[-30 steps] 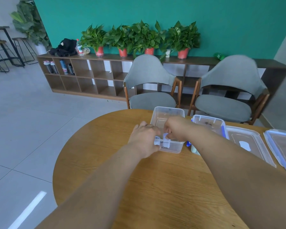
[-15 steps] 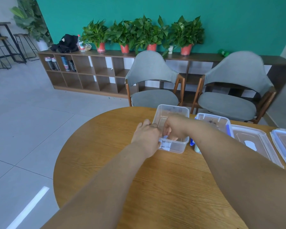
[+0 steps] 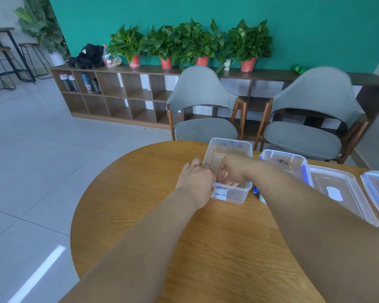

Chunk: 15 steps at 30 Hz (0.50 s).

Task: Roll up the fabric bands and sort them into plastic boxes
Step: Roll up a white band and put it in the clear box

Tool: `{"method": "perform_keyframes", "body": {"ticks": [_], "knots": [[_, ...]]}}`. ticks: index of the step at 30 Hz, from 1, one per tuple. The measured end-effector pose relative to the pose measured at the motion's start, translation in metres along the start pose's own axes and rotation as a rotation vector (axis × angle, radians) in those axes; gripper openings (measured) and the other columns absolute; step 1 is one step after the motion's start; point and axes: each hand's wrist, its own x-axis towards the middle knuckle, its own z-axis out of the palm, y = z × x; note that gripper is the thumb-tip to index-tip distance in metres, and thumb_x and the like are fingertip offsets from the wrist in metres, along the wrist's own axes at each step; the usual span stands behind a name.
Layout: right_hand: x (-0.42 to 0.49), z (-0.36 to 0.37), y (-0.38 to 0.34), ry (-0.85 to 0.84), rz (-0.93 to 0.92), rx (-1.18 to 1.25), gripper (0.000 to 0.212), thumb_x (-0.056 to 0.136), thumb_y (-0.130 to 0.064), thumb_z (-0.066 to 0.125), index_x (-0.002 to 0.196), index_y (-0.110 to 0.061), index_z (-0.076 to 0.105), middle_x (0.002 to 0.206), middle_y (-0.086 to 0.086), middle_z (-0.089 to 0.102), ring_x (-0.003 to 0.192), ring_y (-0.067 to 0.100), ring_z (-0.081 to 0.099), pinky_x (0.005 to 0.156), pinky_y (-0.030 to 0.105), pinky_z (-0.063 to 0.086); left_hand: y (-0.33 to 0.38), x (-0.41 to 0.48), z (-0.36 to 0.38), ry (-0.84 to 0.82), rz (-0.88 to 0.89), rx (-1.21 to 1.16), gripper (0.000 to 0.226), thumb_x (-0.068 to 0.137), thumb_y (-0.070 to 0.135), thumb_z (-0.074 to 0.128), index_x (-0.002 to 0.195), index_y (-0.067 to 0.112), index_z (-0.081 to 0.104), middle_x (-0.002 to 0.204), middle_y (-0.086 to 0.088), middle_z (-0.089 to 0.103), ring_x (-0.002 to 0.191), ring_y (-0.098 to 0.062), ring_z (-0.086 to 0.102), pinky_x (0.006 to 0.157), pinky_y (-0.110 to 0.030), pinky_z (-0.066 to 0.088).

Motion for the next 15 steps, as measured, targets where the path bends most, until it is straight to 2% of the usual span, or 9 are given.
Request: {"method": "perform_keyframes", "body": {"ticks": [5, 11, 15], "knots": [[-0.0022, 0.0015, 0.0040, 0.012, 0.064, -0.007, 0.021, 0.086, -0.016, 0.081, 0.104, -0.026, 0.079, 0.101, 0.000, 0.076, 0.089, 0.019, 0.076, 0.086, 0.037, 0.064, 0.0024, -0.0003, -0.0019, -0.007, -0.013, -0.007, 0.027, 0.098, 0.037, 0.067, 0.122, 0.027, 0.074, 0.120, 0.007, 0.066, 0.118, -0.022, 0.045, 0.104, -0.041, 0.042], [-0.0068, -0.0015, 0.0037, -0.005, 0.105, 0.094, 0.017, 0.089, -0.014, 0.077, 0.103, -0.023, 0.080, 0.094, 0.001, 0.080, 0.088, 0.017, 0.078, 0.085, 0.036, 0.065, 0.0040, -0.0024, -0.0034, 0.001, -0.025, -0.009, 0.028, 0.096, 0.037, 0.069, 0.121, 0.026, 0.074, 0.118, 0.006, 0.067, 0.117, -0.022, 0.046, 0.103, -0.041, 0.043], [-0.0076, -0.0003, 0.0018, 0.013, 0.109, 0.075, 0.012, 0.092, -0.014, 0.076, 0.100, -0.023, 0.080, 0.094, 0.001, 0.079, 0.087, 0.018, 0.078, 0.086, 0.037, 0.064, 0.0035, -0.0015, -0.0063, -0.004, -0.022, 0.003, 0.029, 0.096, 0.038, 0.069, 0.121, 0.026, 0.074, 0.117, 0.005, 0.067, 0.118, -0.022, 0.045, 0.103, -0.041, 0.043]]}}
